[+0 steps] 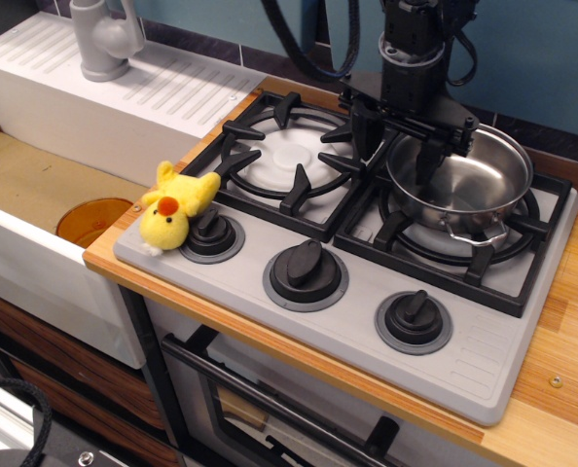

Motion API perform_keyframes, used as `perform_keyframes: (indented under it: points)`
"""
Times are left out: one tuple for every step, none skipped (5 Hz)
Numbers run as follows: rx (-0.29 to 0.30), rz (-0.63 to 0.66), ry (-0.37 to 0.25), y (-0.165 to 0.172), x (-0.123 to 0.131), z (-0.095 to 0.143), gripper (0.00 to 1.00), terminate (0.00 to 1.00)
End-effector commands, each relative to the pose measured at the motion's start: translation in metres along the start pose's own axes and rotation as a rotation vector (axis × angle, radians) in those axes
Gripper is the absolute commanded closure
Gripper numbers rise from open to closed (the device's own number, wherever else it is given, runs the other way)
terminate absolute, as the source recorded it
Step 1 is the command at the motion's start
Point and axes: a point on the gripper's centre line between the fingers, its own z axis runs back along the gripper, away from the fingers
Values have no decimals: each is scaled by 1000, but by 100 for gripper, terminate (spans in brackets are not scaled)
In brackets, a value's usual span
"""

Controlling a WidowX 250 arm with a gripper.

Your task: Put pan on stove and put stuffedduck in pan

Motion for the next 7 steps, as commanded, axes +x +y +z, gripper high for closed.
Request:
perform_keyframes:
  points:
    - [24, -4, -5, -3, 13, 23, 100, 0]
    - [30, 1, 12, -6, 13, 29, 100, 0]
    - [27, -4, 27, -8, 13, 35, 100, 0]
    - [33, -12, 40, -9, 14, 43, 100, 0]
    - [61, -5, 68, -12, 11, 66, 100, 0]
    - [84, -3, 96, -14, 8, 90, 100, 0]
    - [106, -7, 126, -15, 10, 113, 100, 0]
